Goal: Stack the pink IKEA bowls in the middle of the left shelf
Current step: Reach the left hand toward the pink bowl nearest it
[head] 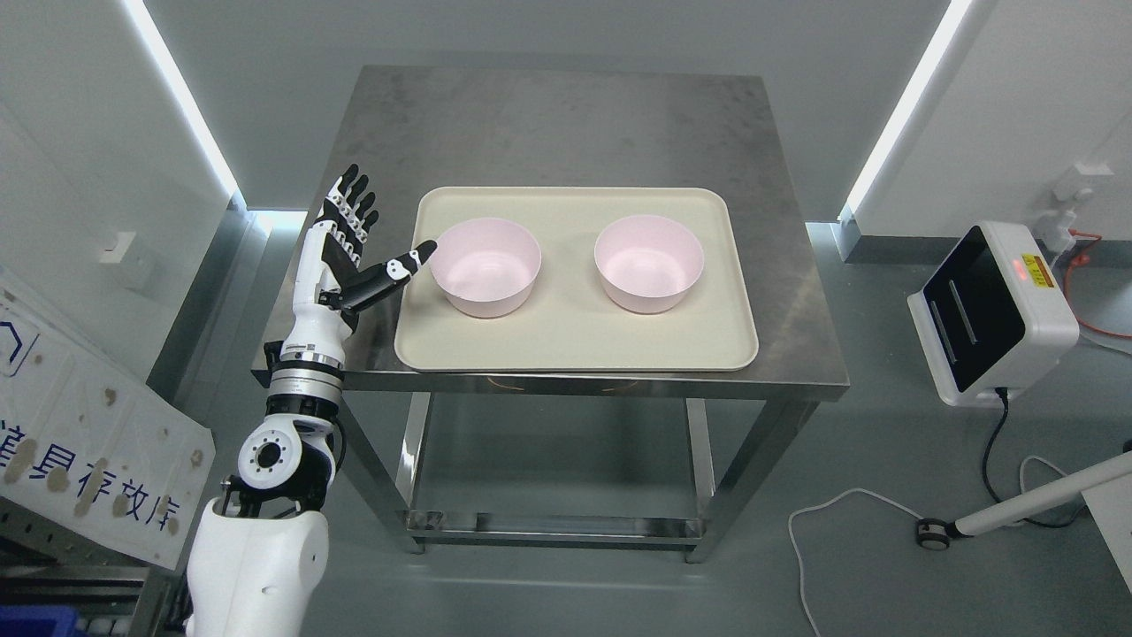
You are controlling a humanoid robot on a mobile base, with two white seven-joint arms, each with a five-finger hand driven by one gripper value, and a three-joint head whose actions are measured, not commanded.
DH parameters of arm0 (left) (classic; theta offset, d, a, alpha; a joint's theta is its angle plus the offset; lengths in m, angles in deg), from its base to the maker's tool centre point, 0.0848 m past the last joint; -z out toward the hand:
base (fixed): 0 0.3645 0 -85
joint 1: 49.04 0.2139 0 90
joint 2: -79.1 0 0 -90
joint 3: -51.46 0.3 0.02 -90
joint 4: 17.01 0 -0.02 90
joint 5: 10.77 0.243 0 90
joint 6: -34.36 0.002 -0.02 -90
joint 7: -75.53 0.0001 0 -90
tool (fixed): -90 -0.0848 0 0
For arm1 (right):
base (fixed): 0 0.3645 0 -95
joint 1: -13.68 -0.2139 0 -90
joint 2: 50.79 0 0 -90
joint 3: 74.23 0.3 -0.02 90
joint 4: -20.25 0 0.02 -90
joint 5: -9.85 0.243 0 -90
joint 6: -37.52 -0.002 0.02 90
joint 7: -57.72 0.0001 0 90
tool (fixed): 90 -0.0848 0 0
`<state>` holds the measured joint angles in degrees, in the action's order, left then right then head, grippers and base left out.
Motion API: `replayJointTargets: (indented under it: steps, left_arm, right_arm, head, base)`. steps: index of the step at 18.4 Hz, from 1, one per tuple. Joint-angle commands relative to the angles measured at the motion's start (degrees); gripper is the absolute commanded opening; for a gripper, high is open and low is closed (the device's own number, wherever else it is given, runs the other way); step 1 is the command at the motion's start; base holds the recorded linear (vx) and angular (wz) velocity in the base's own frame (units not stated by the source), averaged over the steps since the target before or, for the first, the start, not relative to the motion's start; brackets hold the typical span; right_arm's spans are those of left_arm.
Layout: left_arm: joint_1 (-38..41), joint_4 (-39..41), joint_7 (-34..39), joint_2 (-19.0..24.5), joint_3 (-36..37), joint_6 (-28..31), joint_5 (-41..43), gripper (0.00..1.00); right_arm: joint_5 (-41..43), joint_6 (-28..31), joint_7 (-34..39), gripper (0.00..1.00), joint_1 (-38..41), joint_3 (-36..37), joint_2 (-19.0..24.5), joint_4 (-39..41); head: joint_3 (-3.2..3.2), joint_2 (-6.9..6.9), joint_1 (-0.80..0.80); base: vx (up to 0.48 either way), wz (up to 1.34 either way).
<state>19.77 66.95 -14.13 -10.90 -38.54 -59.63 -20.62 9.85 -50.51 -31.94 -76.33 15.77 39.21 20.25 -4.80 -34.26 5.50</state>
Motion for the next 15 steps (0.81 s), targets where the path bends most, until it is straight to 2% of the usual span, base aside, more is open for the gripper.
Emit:
replayJointTargets:
  steps: [1,8,14,15]
  left_arm:
    - [-0.34,0.06,-0.08,1.00,-0.62,0.04,-0.09,1.00]
    - [-1.56,0.32,-1.91,1.57,-2.72,-0.32,-0.09,1.00]
    - [-3.23,3.22,-17.38,13.08,-2.82,-0.76,0.00,1.00]
    - [-4.28,3.22,-18.79,16.49,-2.64,-0.76,0.00,1.00]
  right_arm:
    - [0.00,-0.04,0.01,1.00,1.68,0.62,-1.00,1.93]
    - [0.00,0.05,0.01,1.00,1.68,0.62,-1.00,1.93]
    - [0.00,-0.04,0.01,1.00,1.68,0.62,-1.00,1.93]
    - [0.00,-0.04,0.01,1.00,1.68,0.70,-1.00,1.93]
  head:
    - [0.00,0.00,0.00]
    - [0.00,0.00,0.00]
    - [0.00,0.00,0.00]
    - [0.00,0.00,0.00]
  base:
    - [0.079,0.00]
    - [0.028,0.00]
    - [-0.003,0.00]
    - [0.000,0.00]
